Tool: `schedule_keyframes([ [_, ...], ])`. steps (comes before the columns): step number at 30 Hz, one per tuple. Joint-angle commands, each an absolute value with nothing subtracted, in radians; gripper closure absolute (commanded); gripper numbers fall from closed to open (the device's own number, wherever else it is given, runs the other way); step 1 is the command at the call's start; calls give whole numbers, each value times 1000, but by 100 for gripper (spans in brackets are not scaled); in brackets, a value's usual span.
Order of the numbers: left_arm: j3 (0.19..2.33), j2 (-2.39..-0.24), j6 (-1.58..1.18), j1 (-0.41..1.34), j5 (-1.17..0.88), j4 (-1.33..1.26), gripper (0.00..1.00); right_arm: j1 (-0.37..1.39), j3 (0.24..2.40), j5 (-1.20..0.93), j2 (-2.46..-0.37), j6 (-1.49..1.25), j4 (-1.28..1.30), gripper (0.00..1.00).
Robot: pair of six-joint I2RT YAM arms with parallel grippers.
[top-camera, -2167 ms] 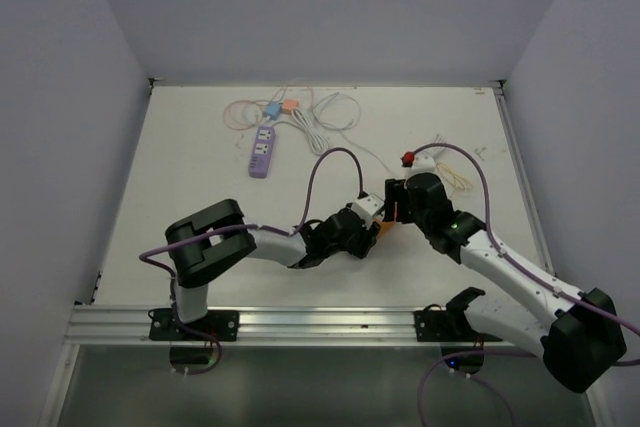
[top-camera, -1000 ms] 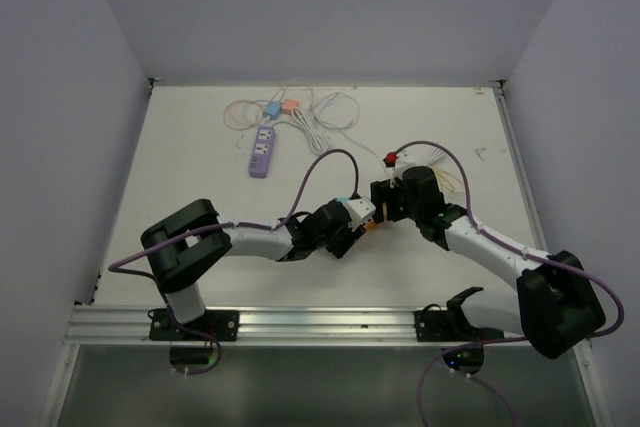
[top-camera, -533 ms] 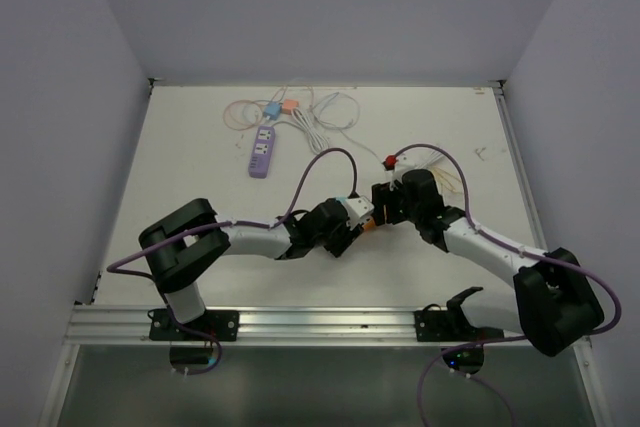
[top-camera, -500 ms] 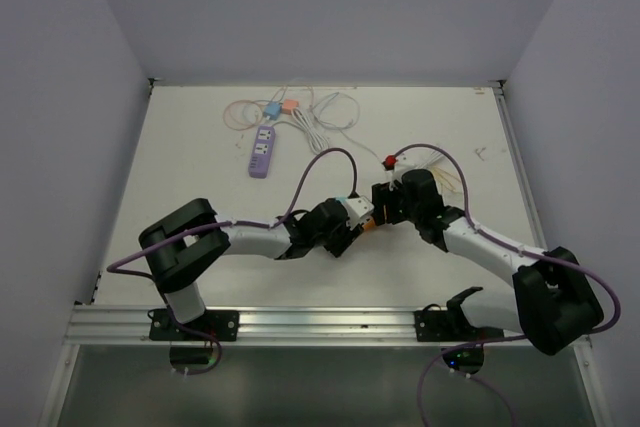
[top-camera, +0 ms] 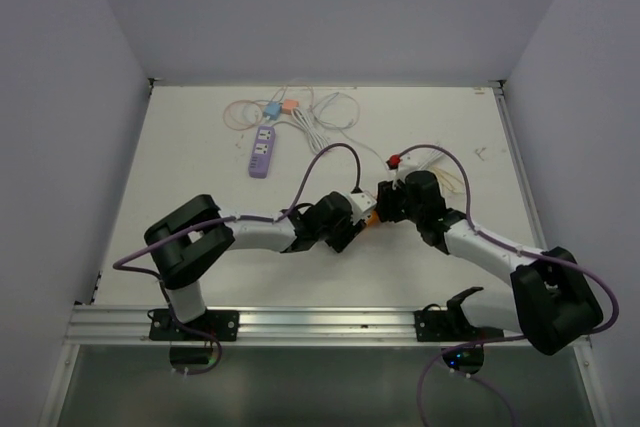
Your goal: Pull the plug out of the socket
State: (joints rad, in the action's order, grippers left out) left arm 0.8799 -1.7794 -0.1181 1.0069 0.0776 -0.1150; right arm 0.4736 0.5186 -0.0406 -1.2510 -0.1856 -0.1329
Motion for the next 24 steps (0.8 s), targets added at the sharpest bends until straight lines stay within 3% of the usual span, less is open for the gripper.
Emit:
schedule_keyframes([
  [1, 871, -1891, -114, 1000, 5, 63, 100, 495, 511, -146, -1191, -226, -244, 100],
  [14, 871, -1894, -118, 991, -31, 64, 100, 569, 485, -88, -1172, -144, -252, 100],
  [24, 851, -1861, -126, 983, -35, 74, 100, 531, 593, 125, -1045, -166, -86, 100],
])
